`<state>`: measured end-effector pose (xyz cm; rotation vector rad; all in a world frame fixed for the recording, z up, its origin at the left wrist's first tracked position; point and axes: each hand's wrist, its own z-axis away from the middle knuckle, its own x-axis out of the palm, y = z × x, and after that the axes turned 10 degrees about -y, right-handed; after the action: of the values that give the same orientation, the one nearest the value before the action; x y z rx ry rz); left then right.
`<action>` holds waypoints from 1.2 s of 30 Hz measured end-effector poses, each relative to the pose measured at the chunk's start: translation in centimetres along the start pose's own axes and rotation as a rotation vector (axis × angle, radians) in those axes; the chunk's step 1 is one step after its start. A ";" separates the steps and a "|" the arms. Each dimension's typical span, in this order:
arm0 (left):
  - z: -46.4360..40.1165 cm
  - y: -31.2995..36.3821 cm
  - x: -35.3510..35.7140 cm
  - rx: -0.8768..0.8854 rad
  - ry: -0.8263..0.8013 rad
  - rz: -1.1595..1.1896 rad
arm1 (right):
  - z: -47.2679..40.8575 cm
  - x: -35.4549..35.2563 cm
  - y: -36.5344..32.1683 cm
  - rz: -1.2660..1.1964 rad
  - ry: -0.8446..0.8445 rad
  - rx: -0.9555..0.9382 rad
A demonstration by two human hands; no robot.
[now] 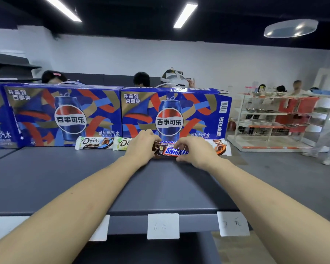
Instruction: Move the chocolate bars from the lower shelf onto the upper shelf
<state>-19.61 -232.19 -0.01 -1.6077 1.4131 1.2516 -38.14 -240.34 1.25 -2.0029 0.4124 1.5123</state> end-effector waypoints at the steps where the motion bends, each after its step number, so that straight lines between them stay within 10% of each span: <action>1: 0.4 -0.4 -0.4 0.005 -0.005 -0.003 | -0.2 0.2 -0.2 0.016 -0.009 -0.004; 36: 5.6 -4.2 -3.2 -0.014 -0.006 0.000 | -1.8 2.9 -2.4 0.119 0.153 0.112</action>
<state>-16.70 -225.09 0.61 -1.6116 1.4036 1.2688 -34.55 -239.26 -0.53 -2.0427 0.6746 1.3774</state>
